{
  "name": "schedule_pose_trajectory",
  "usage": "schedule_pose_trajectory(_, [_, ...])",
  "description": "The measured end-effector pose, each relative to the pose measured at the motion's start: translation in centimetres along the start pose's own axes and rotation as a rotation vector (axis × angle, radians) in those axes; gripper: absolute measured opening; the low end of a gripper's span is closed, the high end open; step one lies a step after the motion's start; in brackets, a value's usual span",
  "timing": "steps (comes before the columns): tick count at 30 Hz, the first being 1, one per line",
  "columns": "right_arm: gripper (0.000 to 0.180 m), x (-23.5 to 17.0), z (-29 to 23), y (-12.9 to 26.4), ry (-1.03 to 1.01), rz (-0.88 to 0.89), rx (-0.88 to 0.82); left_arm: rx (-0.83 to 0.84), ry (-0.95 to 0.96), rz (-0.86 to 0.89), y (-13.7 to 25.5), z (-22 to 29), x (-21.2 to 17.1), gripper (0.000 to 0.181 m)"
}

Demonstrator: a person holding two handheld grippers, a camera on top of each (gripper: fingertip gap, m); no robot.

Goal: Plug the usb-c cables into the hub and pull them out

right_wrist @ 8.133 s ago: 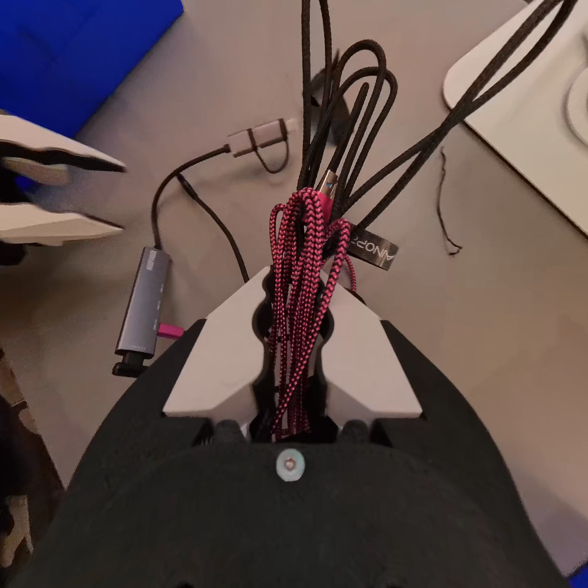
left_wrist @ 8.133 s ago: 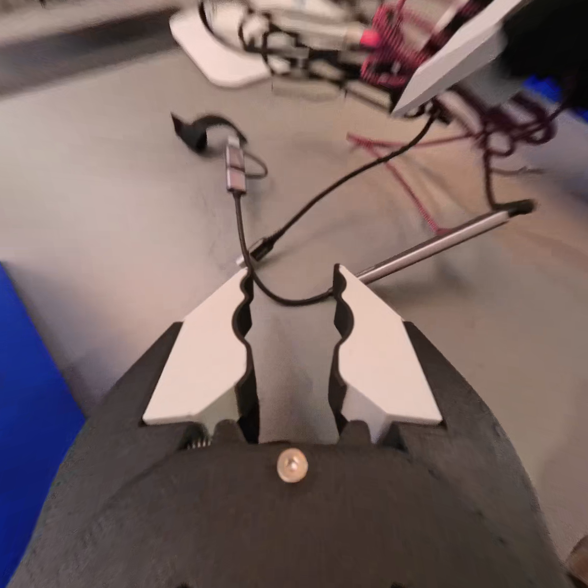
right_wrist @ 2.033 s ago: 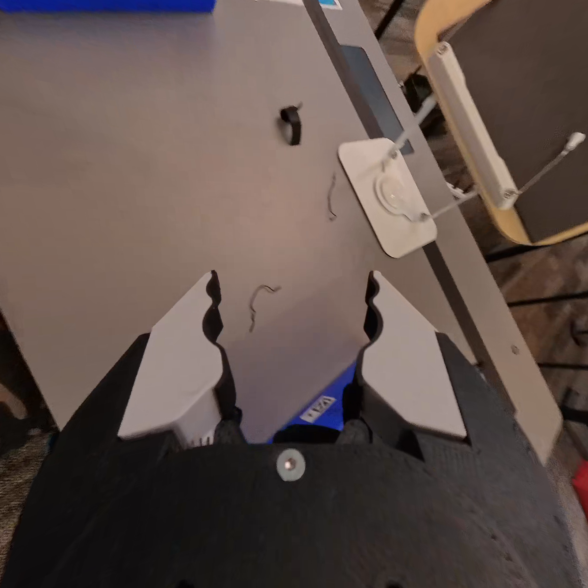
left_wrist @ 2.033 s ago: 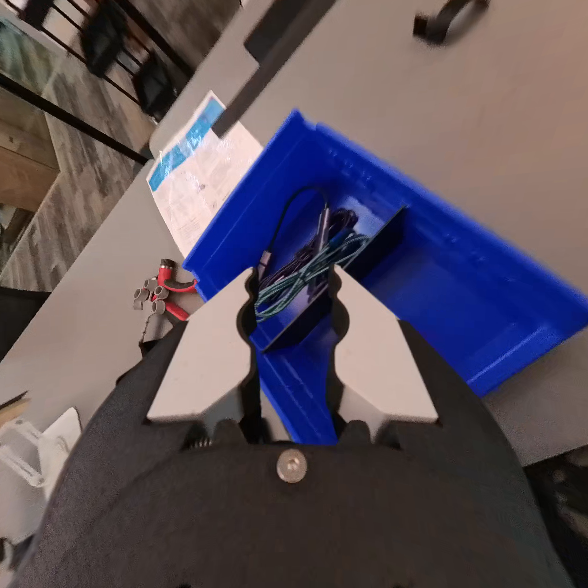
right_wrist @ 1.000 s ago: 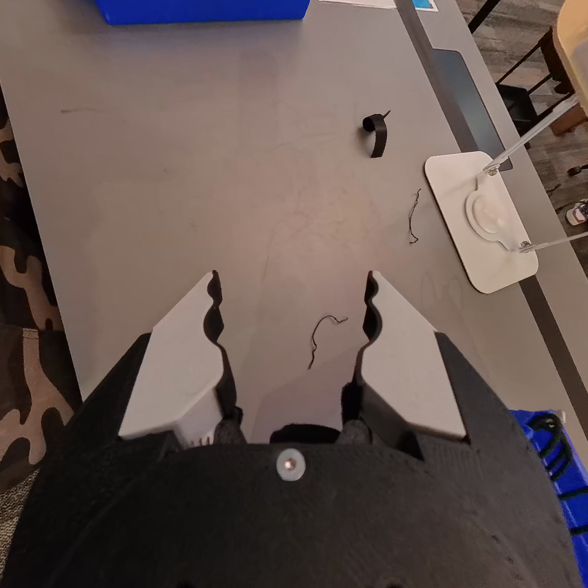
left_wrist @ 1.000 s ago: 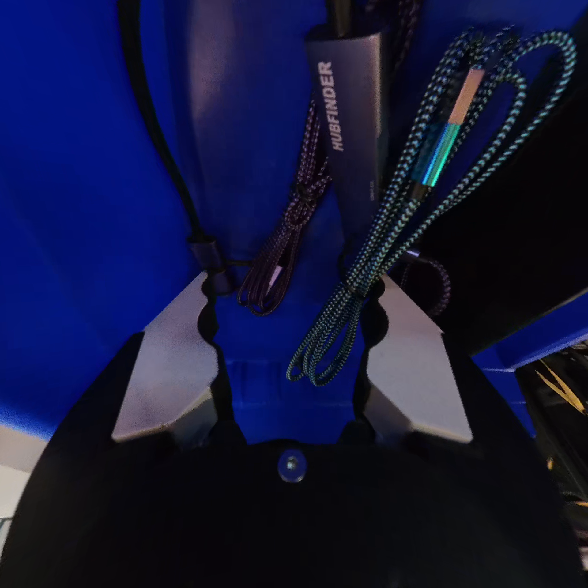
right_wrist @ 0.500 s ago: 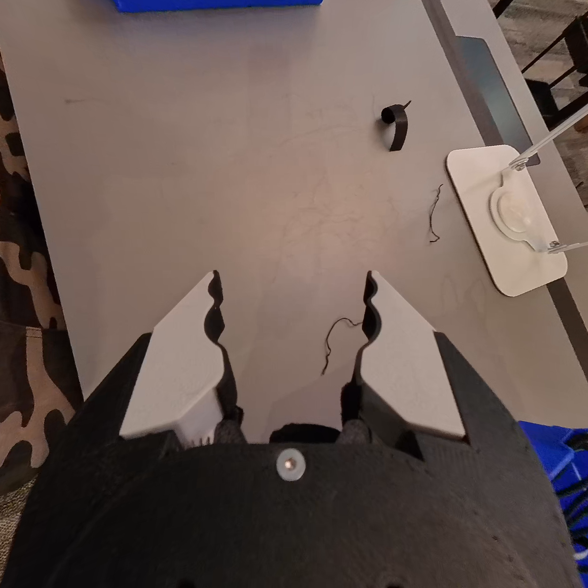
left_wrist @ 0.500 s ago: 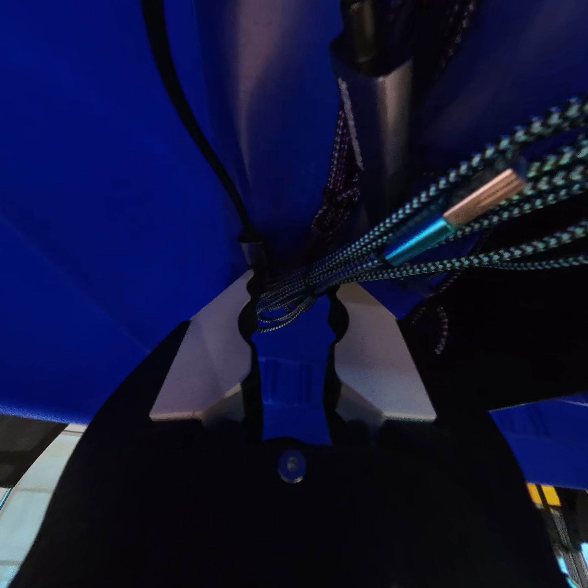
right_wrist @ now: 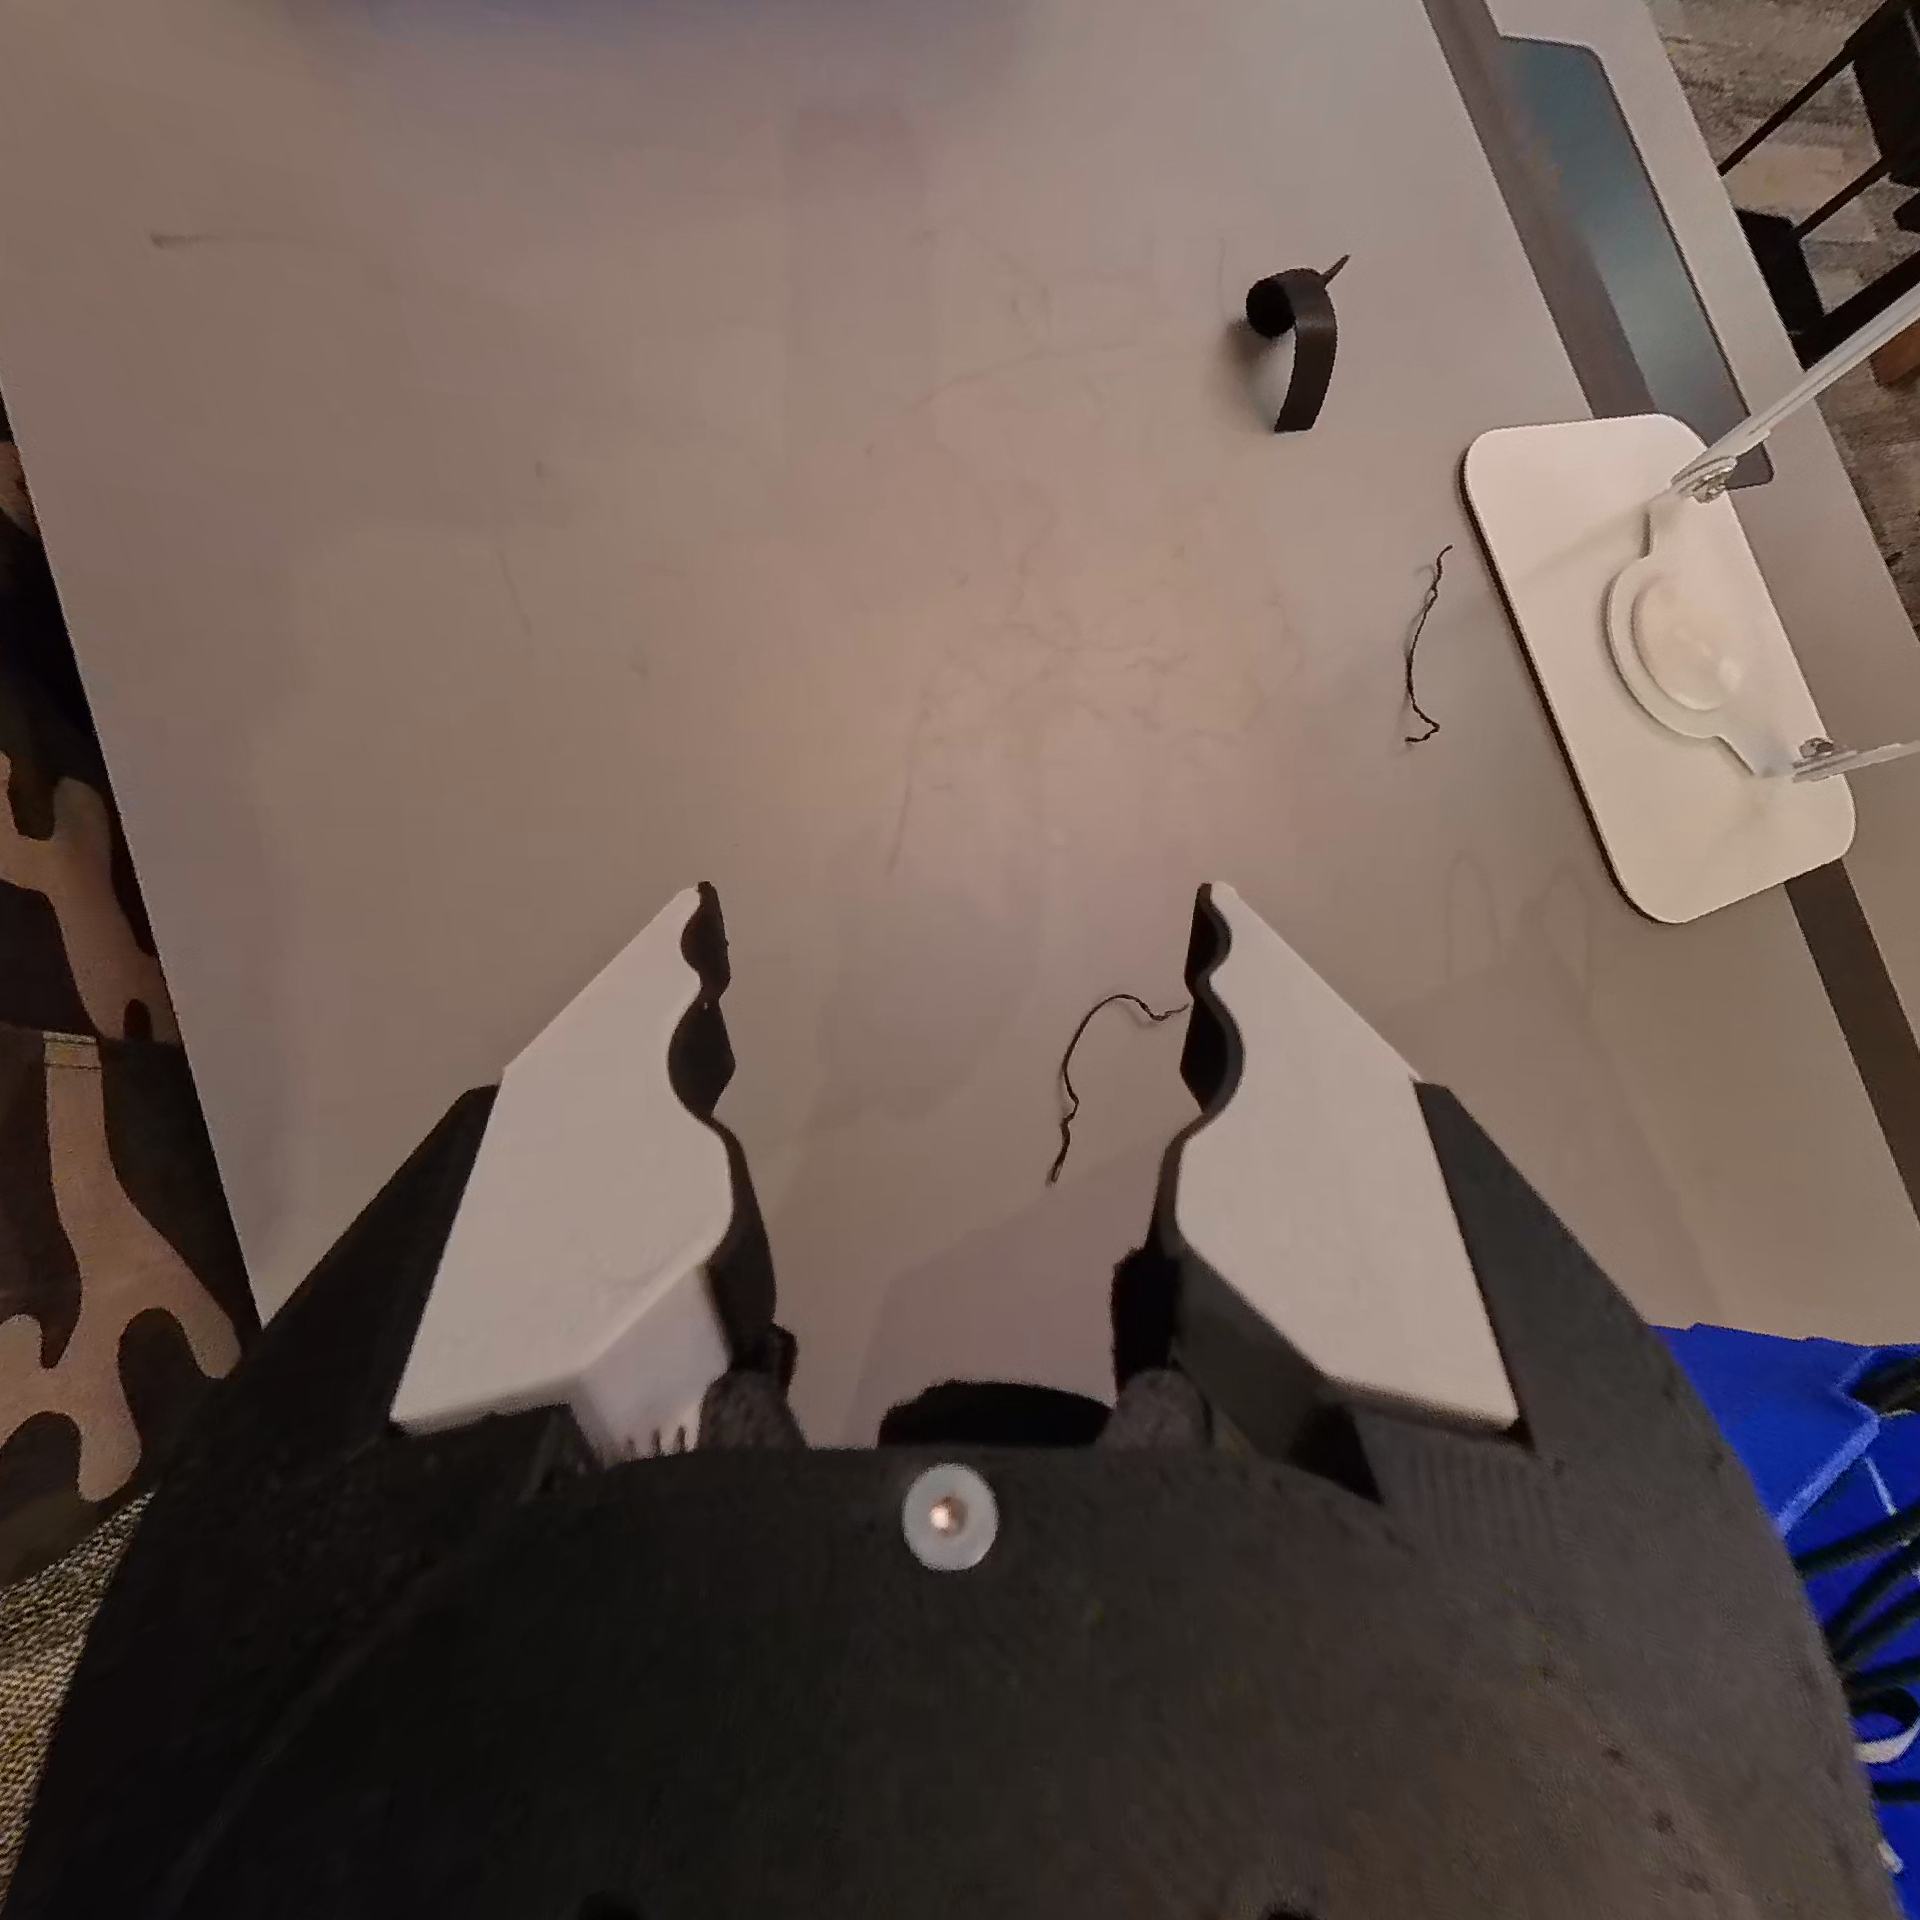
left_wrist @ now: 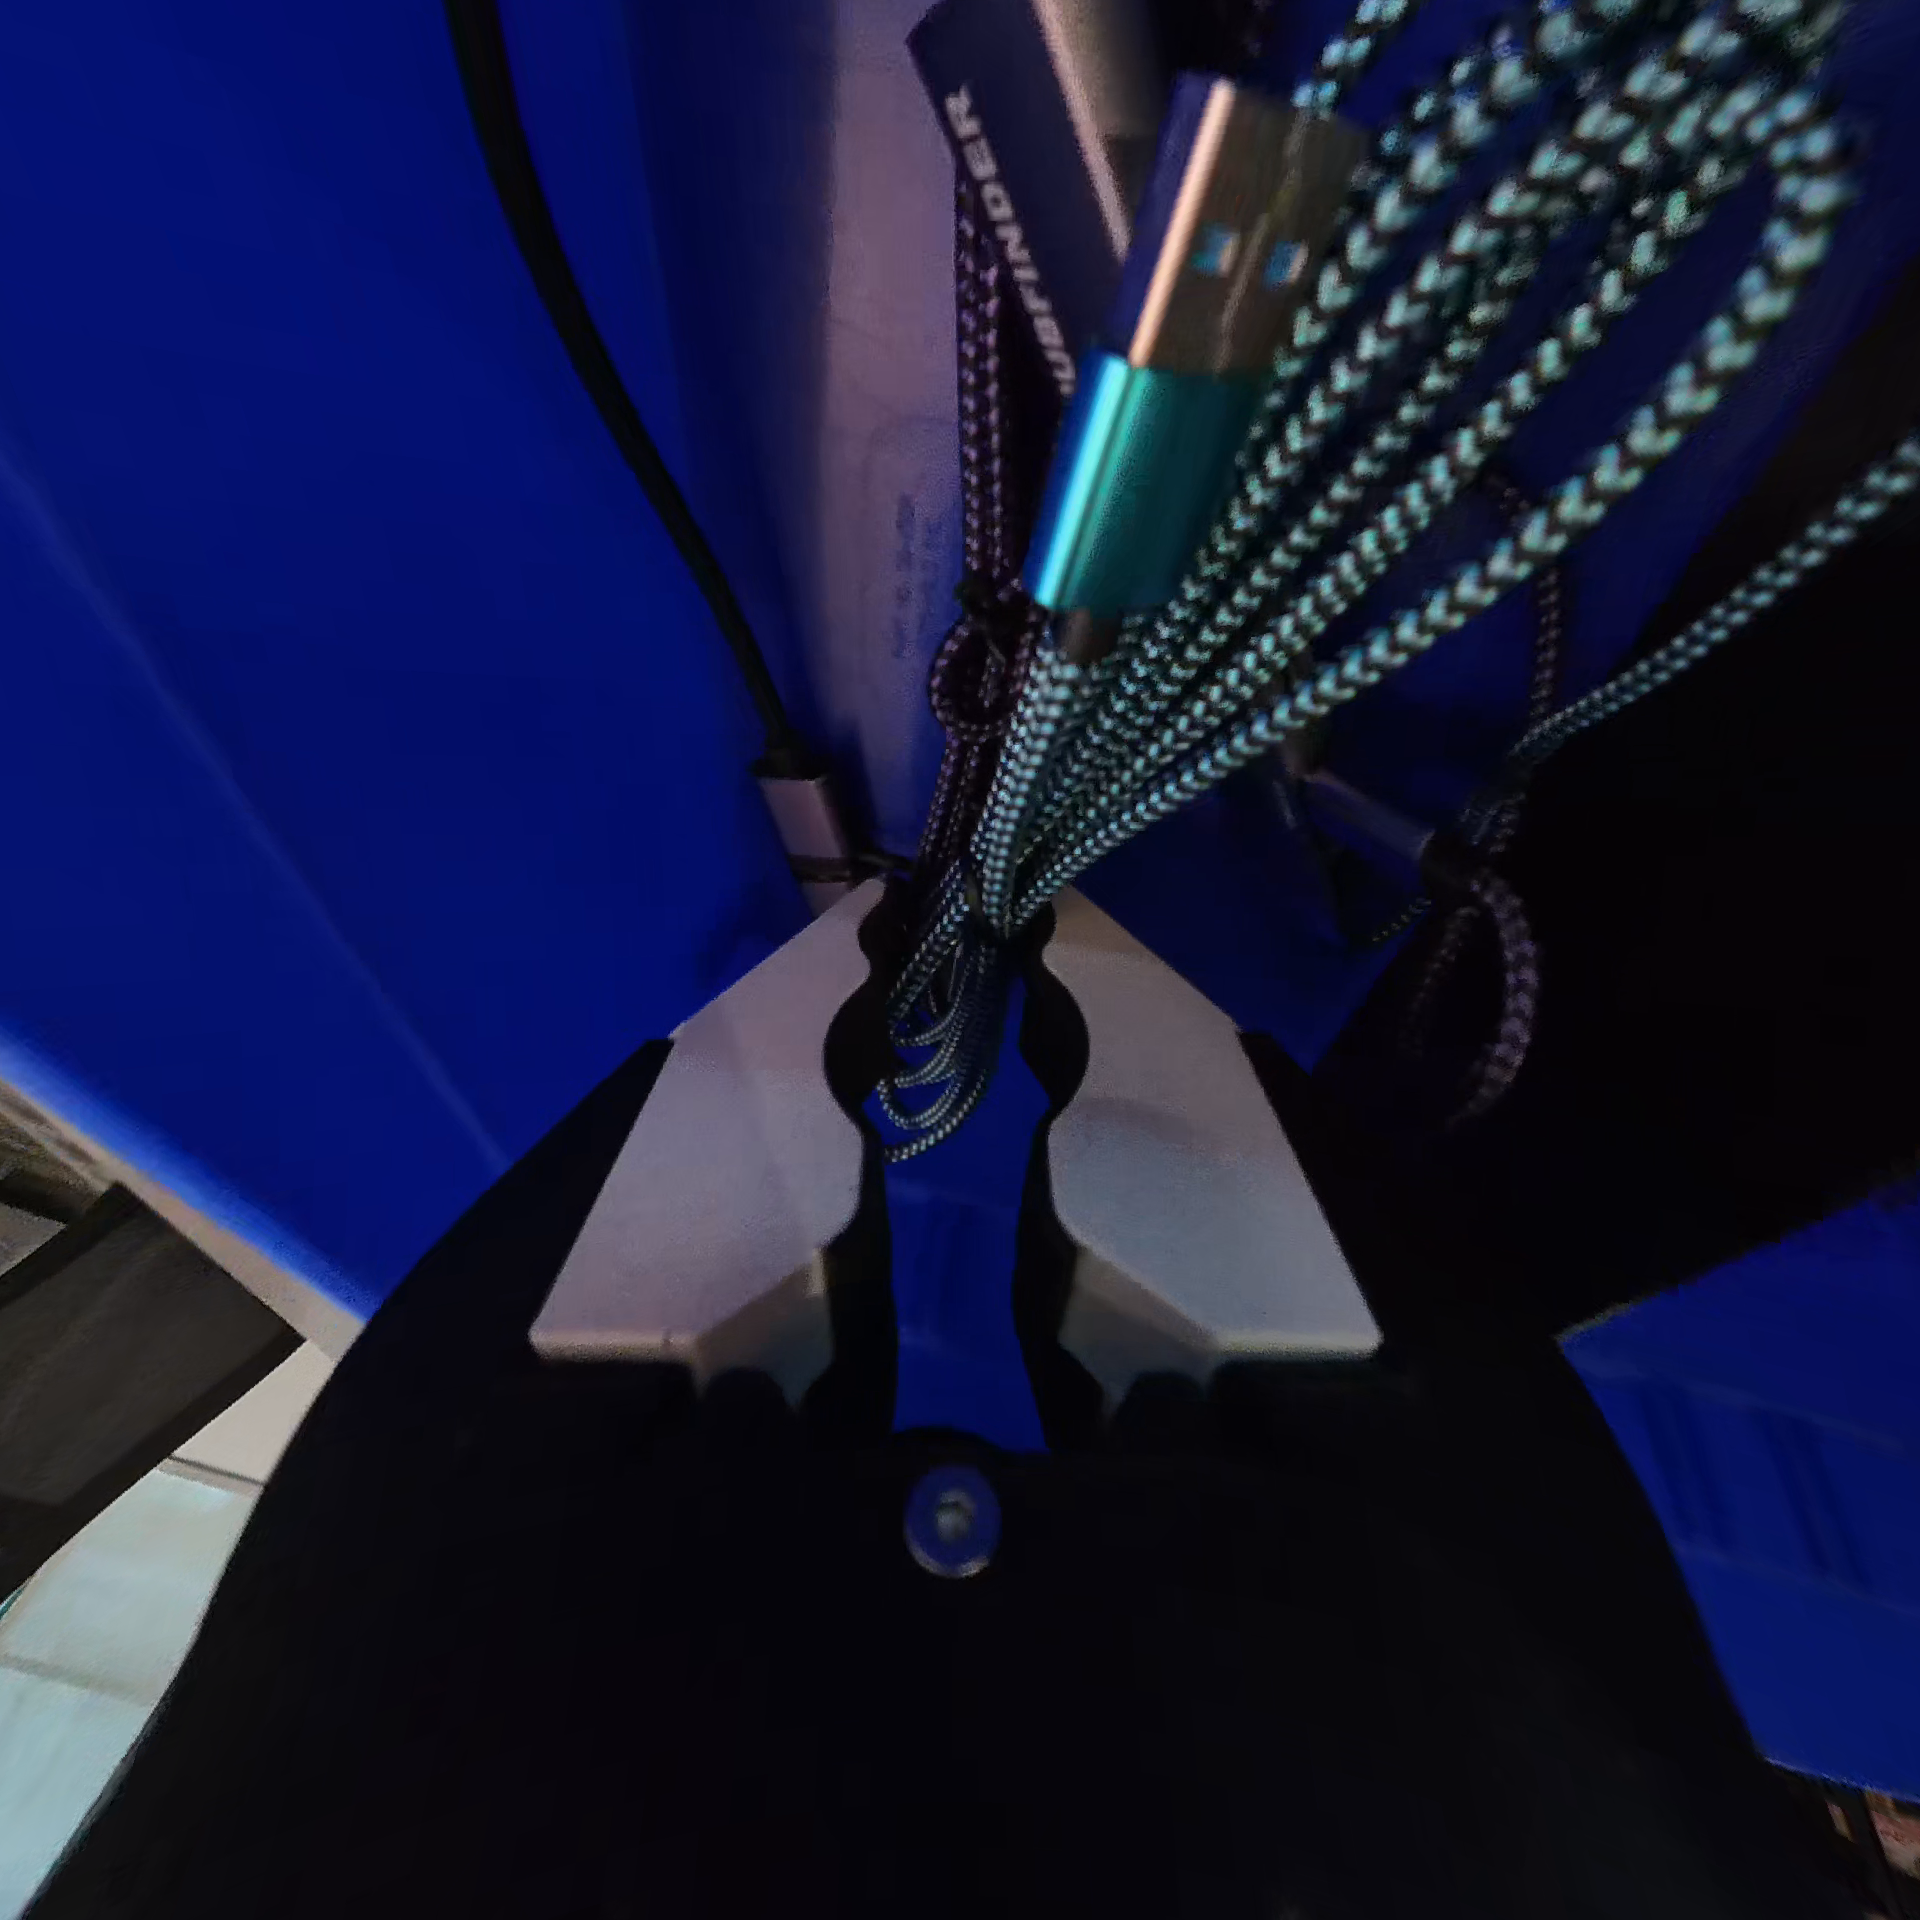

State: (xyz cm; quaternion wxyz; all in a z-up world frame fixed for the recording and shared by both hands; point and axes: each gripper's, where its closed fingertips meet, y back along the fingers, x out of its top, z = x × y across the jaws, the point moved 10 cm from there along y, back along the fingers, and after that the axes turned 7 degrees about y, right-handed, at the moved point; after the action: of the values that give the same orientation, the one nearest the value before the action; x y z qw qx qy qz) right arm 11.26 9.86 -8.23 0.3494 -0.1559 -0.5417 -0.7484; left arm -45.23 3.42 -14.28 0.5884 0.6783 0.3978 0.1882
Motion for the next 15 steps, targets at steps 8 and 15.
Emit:
schedule_pose_trajectory(8, [0.087,0.4,-0.4,-0.9,-0.005,0.01,0.021,0.089,0.02,0.109,1.6,0.4,-1.3,0.016])
schedule_pose_trajectory(15, [0.087,0.4,-1.2,-1.7,-0.012,0.012,0.044,0.158,0.054,0.198,2.8,1.0,-2.4,0.016])
